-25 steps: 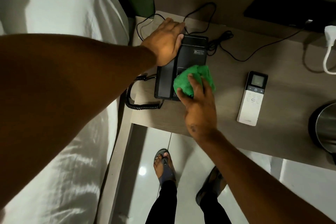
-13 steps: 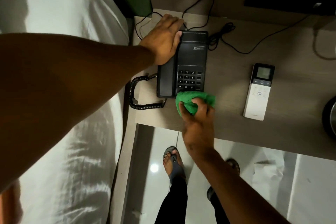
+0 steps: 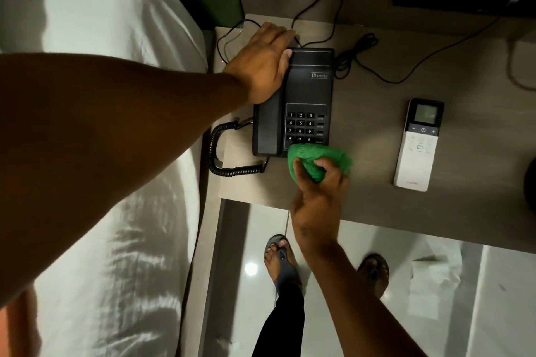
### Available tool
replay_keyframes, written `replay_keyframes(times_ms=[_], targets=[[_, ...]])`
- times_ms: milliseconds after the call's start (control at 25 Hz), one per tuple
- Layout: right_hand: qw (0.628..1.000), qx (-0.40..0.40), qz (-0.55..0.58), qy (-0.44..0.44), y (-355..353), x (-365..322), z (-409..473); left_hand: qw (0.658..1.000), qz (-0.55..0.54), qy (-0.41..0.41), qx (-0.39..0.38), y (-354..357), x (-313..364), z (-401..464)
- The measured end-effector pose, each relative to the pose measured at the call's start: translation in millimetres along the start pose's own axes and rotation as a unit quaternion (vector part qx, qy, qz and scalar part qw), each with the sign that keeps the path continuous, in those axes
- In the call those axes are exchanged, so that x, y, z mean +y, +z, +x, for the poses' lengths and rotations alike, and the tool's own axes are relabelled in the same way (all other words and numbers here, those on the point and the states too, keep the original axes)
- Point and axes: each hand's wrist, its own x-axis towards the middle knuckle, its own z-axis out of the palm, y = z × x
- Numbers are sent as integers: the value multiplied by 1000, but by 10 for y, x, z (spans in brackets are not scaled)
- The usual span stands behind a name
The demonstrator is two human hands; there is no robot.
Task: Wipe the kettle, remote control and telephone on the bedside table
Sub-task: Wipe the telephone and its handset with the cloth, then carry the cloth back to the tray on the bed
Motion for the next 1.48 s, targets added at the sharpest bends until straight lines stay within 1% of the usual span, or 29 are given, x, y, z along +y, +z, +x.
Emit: replay_keyframes(times_ms=[80,160,240,280,360,400,480,560,640,720,760,840,880,920,960,1000,1040,1080,1120,1160,1200,1240,1280,1320,1360,1400,1440,1480], targets=[[1000,-14,-14,-13,-1,-25,-63,1000,-5,-1,3,8,-22,7],[1000,-18,3,-16,-28,-20,-6,1000,-1,4,7,24,-42,14],[999,11,37,17,-109,13,266,1000,0,8,8,49,-65,28],[998,31,33,33,-168,14,451,1000,0,8,6,57,-74,32],[997,56,0,44,-284,-59,883,1000,5,6,8,59,-65,36],[997,55,-25,42,-337,-129,1121,1000,9,8,13,57,-52,33],[995,26,-90,40,-388,-242,1590,1000,9,9,21,37,-30,27],[992,-2,-119,42,-459,-305,1909,1000,3,2,25,31,-4,-1],[989,-25,-147,18,-486,-314,1871,1000,-6,-5,30,40,3,0],[983,-56,-172,-40,-494,-254,1462,999,-6,-10,30,49,6,12],[984,-78,-151,-54,-504,-210,1208,1000,2,-19,25,55,-2,15],[991,-102,-78,-40,-521,-98,843,999,12,-35,11,53,-28,6],[995,-89,-40,-19,-498,-33,796,999,17,-33,9,47,-27,3],[997,-67,18,24,-518,-16,807,999,22,-26,13,27,2,-12],[989,-39,112,87,-538,3,849,999,35,-16,25,-2,39,-34],[959,-12,232,162,-624,1,903,998,49,-15,42,-50,103,-66],[905,1,356,233,-743,-20,957,996,60,-13,62,-95,178,-100],[838,-16,465,284,-866,-50,970,994,45,-20,92,-126,270,-171],[770,-52,553,314,-989,-83,961,991,-20,-39,128,-191,423,-284],[705,-97,618,333,-1130,-159,923,974,-150,-73,155,-230,577,-454],[659,-142,654,343,-1261,-276,883,919,-338,-109,173,-310,714,-696],[632,-191,669,341,-1368,-429,858,818,-535,-147,150,-403,843,-965],[627,-233,665,332,-1410,-610,847,699,-686,-173,104,-499,952,-1218],[635,-277,650,313,-1440,-840,837,613,-764,-183,79,-610,975,-1463],[655,-317,621,292,-1444,-1098,812,594,-774,-200,92,-715,930,-1742],[678,-363,583,262,-1424,-1426,767,595,-762,-216,137,-852,828,-2057],[704,-404,535,232,-1383,-1717,711,607,-735,-233,193,-999,703,-2355],[721,-450,488,199,-1320,-1997,615,608,-712,-259,238,-1117,543,-2688]])
